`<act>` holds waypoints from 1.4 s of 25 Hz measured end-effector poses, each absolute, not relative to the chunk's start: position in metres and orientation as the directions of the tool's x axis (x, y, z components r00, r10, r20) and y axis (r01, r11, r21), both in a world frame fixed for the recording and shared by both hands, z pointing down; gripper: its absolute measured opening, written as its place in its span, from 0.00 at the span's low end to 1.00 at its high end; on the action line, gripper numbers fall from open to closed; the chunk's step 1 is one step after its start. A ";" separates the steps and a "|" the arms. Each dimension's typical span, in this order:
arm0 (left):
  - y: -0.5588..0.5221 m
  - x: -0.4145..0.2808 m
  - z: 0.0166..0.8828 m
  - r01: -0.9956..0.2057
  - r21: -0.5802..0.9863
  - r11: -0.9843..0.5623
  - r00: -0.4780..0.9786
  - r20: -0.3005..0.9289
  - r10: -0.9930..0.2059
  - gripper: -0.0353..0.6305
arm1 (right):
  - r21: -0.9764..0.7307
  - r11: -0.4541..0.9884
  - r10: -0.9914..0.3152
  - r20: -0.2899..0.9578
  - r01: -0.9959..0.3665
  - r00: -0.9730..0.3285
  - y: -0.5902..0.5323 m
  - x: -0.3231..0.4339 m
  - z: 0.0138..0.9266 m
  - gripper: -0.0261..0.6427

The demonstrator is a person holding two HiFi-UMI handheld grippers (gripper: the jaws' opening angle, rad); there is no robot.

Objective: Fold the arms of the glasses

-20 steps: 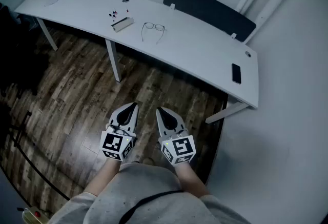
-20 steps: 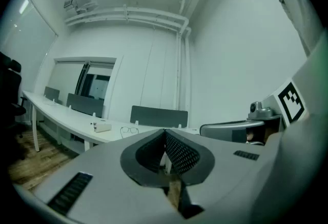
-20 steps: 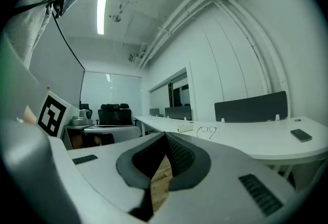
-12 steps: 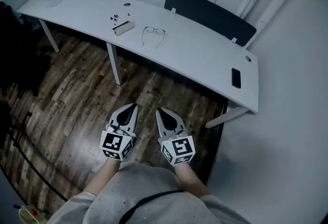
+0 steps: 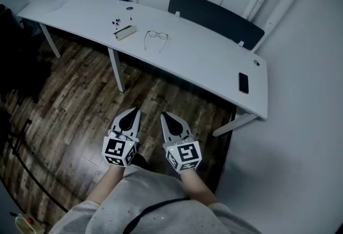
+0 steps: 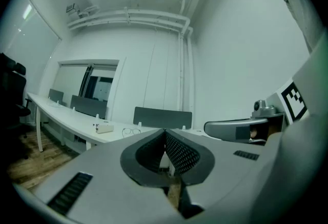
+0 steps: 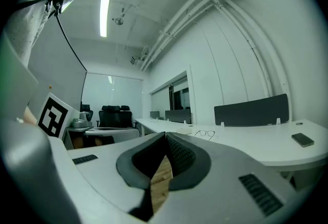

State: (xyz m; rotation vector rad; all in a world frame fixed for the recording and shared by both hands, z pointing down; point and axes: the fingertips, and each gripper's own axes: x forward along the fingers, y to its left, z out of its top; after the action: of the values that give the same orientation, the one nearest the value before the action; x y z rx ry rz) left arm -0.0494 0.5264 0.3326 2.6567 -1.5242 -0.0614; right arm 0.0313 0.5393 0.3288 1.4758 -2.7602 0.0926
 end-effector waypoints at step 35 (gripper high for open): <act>0.207 -0.093 0.365 -0.794 0.149 -0.589 0.603 0.072 -0.795 0.08 | -0.123 0.472 -0.867 0.112 -0.873 -0.485 0.241 -0.026 0.365 0.07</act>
State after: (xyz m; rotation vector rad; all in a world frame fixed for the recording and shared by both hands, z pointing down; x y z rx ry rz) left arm -0.0928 0.2072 0.3646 2.6612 -1.3308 -0.0038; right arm -0.0257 0.2411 0.3648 1.5761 -2.6659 0.2547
